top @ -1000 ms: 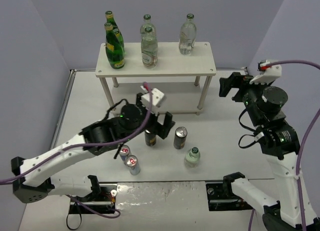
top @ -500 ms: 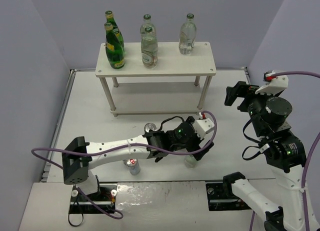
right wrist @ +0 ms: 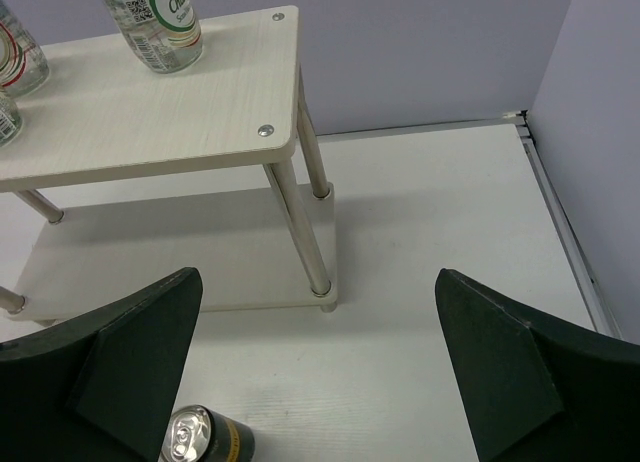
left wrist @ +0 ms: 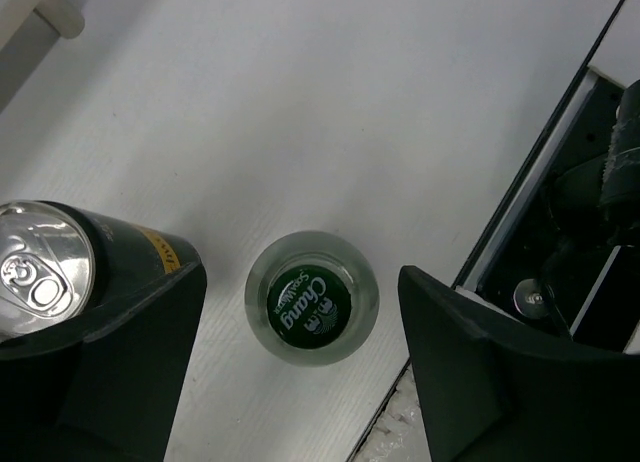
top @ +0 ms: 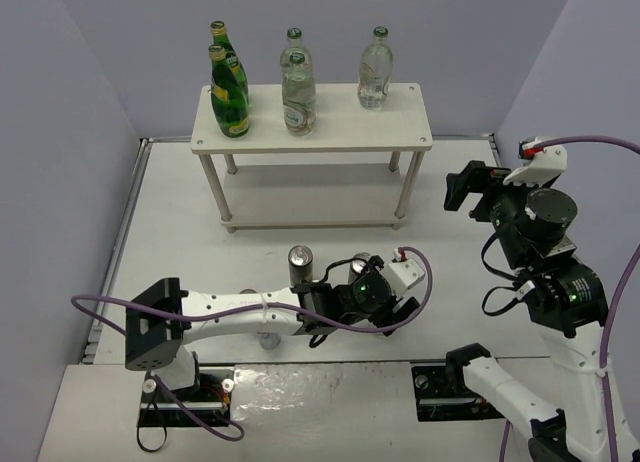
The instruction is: Place and organize the beverage onto the shelf
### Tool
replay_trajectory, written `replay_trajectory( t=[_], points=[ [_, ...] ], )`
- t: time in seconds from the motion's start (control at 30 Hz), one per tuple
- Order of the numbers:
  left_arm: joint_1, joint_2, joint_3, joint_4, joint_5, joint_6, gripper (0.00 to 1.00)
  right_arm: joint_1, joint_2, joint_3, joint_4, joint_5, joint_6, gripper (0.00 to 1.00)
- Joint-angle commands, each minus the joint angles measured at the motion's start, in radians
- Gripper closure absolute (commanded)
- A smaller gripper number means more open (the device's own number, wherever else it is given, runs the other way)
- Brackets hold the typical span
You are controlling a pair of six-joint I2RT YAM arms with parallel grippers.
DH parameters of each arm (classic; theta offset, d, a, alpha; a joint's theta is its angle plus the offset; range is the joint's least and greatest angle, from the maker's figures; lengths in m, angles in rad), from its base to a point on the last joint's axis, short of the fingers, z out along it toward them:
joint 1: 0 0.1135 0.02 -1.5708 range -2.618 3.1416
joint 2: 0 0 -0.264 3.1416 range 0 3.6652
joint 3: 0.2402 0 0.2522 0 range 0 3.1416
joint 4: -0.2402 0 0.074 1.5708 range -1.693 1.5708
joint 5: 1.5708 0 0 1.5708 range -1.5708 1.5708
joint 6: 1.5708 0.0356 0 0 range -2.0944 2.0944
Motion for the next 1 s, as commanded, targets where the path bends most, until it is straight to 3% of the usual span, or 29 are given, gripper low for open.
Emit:
replay_trajectory(
  t=[0.0,0.13,0.17,0.27,0.3,0.43,0.67,0.73,0.87,0.97],
  points=[
    [0.001,-0.032,0.012,0.062,-0.041,-0.024,0.27,0.008,0.01,0.03,0.022,-0.022,0.01,0.03],
    [-0.002,-0.012,0.029,0.008,-0.041,-0.033,0.47,0.008,0.018,0.041,0.022,-0.029,0.013,0.04],
    [-0.001,-0.012,0.026,0.005,-0.041,-0.036,0.6,0.008,0.02,0.041,0.022,-0.028,0.013,0.04],
    [-0.007,-0.024,0.026,-0.003,-0.035,-0.042,0.82,0.008,0.029,0.035,0.025,-0.022,0.016,0.04],
    [-0.01,-0.03,0.03,-0.01,-0.037,-0.036,0.97,0.008,0.039,0.032,0.026,-0.023,0.016,0.04],
    [-0.038,-0.079,0.124,-0.096,-0.081,-0.01,0.98,0.008,0.053,-0.009,0.071,-0.006,0.029,0.02],
    [-0.12,-0.197,0.433,-0.519,-0.251,-0.033,0.98,0.007,0.084,-0.037,0.121,-0.009,0.035,0.0],
    [-0.122,-0.217,0.492,-0.608,-0.29,-0.068,0.97,0.007,0.067,-0.042,0.166,-0.09,-0.005,0.0],
    [-0.114,-0.251,0.639,-0.857,-0.461,-0.094,0.98,0.007,0.026,-0.03,0.244,-0.398,-0.068,0.0],
    [-0.088,-0.26,0.736,-0.937,-0.521,-0.088,0.98,0.01,-0.003,-0.058,0.371,-0.671,-0.088,0.0]
  ],
)
